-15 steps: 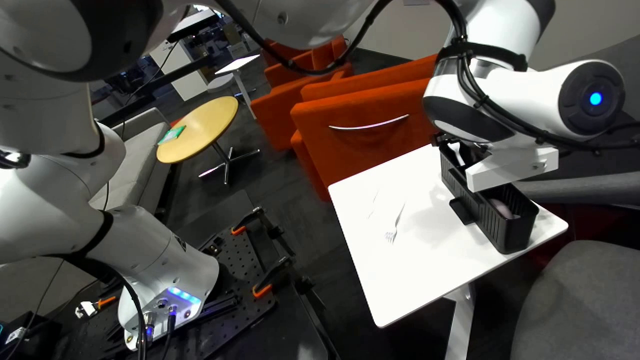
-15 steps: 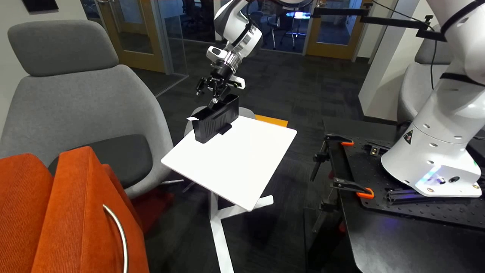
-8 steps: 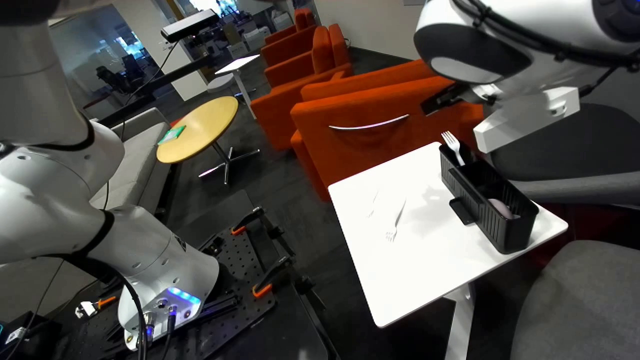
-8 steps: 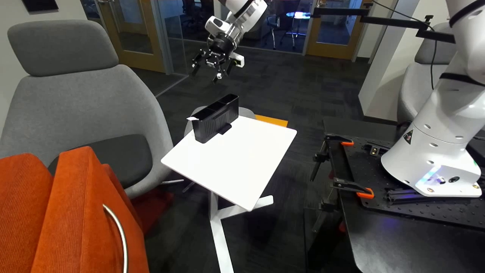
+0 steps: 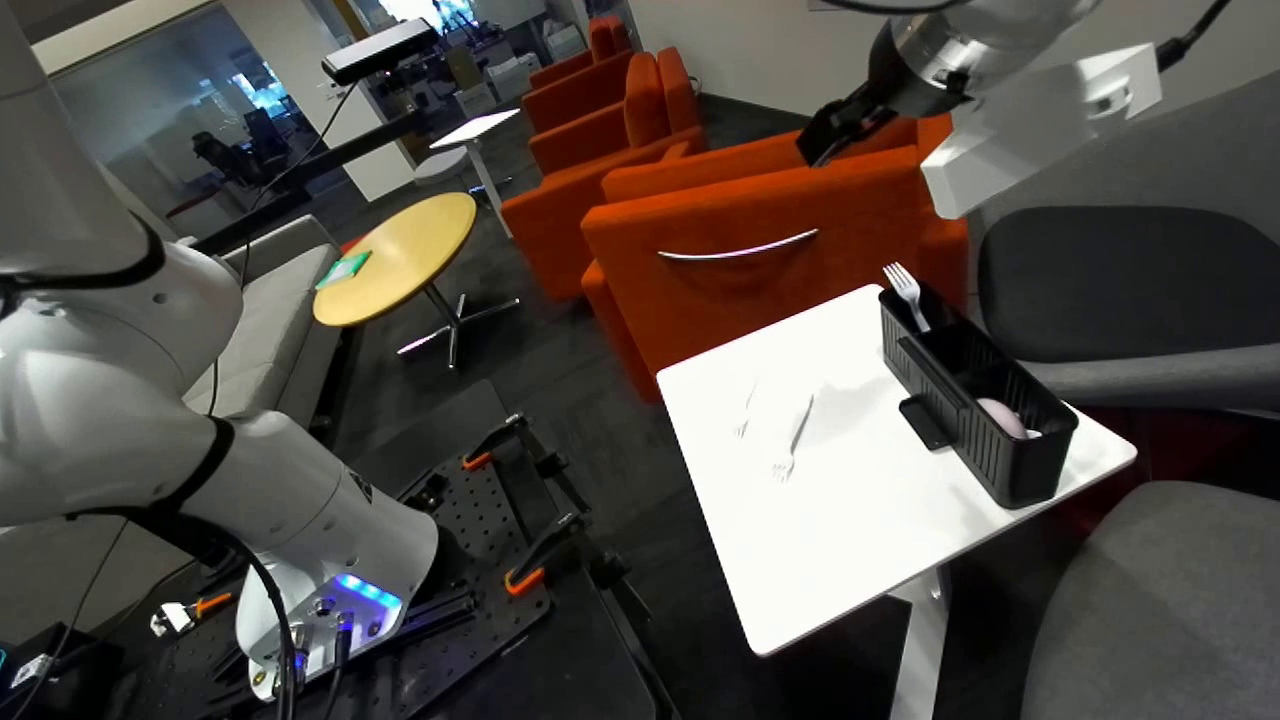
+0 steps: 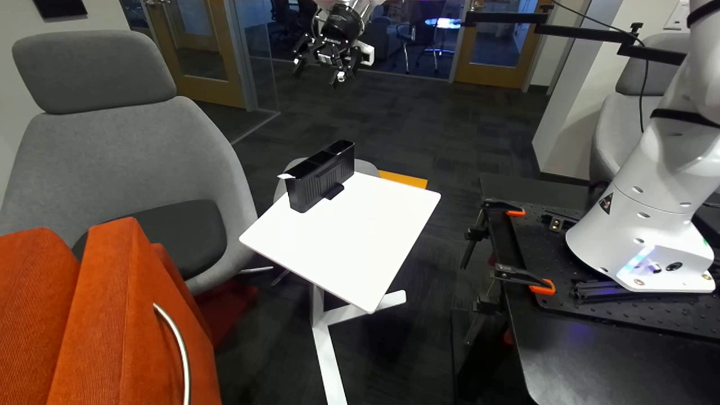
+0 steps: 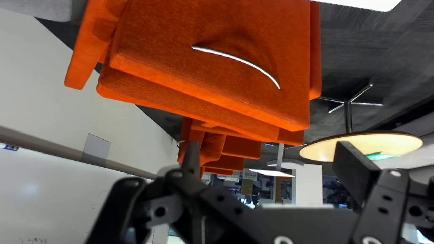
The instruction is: Put the first fork from the right in the cutlery box
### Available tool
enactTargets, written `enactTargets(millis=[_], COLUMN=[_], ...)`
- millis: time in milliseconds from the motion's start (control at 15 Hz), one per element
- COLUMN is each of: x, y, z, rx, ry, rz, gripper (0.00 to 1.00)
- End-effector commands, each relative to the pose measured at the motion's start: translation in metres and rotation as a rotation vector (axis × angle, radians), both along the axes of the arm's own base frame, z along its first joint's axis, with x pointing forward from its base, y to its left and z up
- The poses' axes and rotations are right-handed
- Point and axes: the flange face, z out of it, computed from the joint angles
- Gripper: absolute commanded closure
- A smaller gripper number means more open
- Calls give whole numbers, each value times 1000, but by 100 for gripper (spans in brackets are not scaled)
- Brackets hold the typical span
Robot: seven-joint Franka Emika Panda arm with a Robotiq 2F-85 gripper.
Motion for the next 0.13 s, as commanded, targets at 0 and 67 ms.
enactTargets(millis=[0,67], x=[-1,-1], y=[1,2], z=[2,2], rx=[-2,-2], ry=[1,2], rz=[4,6], gripper=[0,0])
